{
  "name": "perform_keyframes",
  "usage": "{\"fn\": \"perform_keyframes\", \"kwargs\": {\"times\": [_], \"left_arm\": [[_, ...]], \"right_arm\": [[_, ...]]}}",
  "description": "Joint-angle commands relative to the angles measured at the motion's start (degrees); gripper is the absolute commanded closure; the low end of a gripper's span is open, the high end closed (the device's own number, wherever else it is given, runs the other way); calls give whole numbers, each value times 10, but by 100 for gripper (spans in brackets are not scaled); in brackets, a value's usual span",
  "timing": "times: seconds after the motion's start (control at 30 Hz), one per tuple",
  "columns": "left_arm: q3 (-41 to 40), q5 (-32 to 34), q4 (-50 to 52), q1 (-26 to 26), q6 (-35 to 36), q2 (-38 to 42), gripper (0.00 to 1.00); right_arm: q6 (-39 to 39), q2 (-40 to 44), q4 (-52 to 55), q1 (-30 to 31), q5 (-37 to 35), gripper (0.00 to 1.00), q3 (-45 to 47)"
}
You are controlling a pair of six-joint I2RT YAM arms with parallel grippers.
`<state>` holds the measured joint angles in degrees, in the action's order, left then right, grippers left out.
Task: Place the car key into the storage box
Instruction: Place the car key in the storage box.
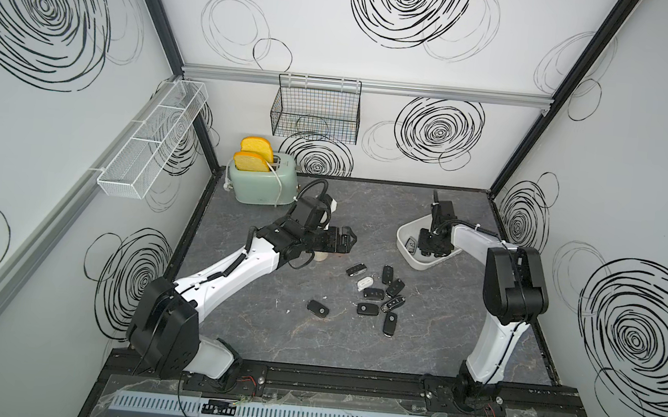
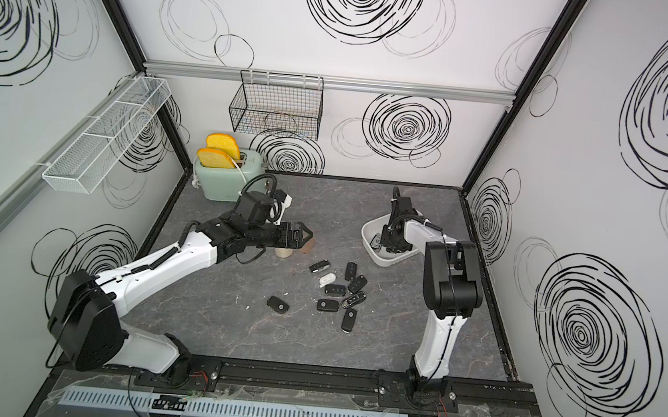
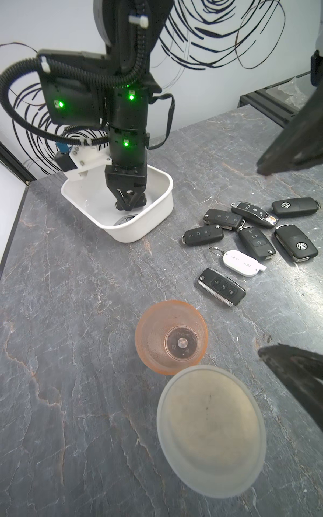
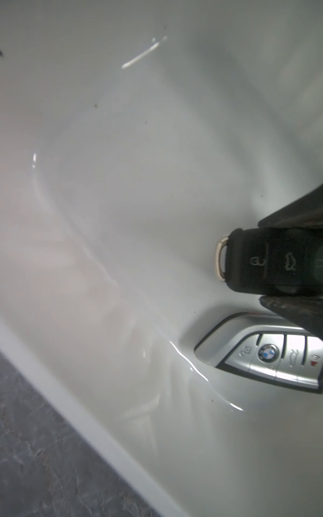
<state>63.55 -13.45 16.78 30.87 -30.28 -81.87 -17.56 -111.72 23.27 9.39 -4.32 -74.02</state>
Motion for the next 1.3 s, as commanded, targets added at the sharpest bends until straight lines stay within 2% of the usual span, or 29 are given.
{"fn": "perform_keyframes", "kwargs": {"times": [0.0,0.1,0.17,0.3,0.7,0.9,1.27], "left_arm": [[-10,13,-7,3,-4,22,2],[-16,17,-9,4,-6,29,2],[-19,17,-10,3,-7,32,2],[-19,18,-10,3,-7,36,2],[-22,13,-18,3,-8,35,2],[-22,10,-19,2,-10,33,2],[-20,4,-22,1,-12,29,2]], "right_arm": [[-7,-10,-8,-1,6,64,0],[-9,-12,-4,-2,8,60,-3],[-10,-7,1,-2,15,52,-9],[-11,18,10,-1,26,43,-19],[-15,134,6,0,145,19,21],[-7,173,-19,11,217,18,80],[-10,176,-48,66,241,18,136]]}}
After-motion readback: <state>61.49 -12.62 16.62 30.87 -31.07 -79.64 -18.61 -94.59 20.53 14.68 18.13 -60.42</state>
